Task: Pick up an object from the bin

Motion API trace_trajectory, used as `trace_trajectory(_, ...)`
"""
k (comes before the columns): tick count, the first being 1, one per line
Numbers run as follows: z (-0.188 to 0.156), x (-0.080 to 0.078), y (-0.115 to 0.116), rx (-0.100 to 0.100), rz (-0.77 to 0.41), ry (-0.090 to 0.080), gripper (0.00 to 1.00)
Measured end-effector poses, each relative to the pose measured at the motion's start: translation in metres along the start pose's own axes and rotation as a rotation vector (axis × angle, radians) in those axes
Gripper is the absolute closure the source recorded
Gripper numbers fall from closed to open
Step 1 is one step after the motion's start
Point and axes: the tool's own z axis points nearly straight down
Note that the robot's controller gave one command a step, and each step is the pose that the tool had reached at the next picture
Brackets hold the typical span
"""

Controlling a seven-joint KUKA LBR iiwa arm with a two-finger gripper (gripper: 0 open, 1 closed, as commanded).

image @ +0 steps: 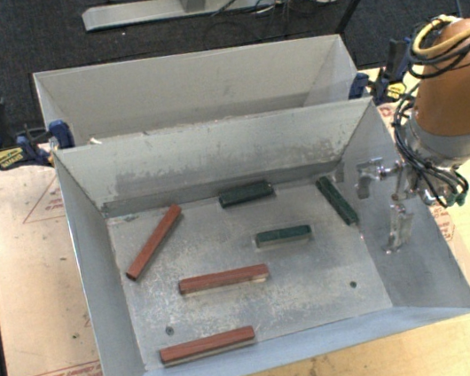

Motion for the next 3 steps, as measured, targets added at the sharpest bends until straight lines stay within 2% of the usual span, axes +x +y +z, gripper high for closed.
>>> trace_trajectory(1,-0.005,-0.002,0.001,0.001,-0.003,-0.008,0.00)
trace_trajectory(2,0.026,-0.010,0.022,0.005,-0.054,-0.016,0.00)
trace_trajectory(3,0.070,-0.030,0.042,0.001,-0.227,-0.009,0.00)
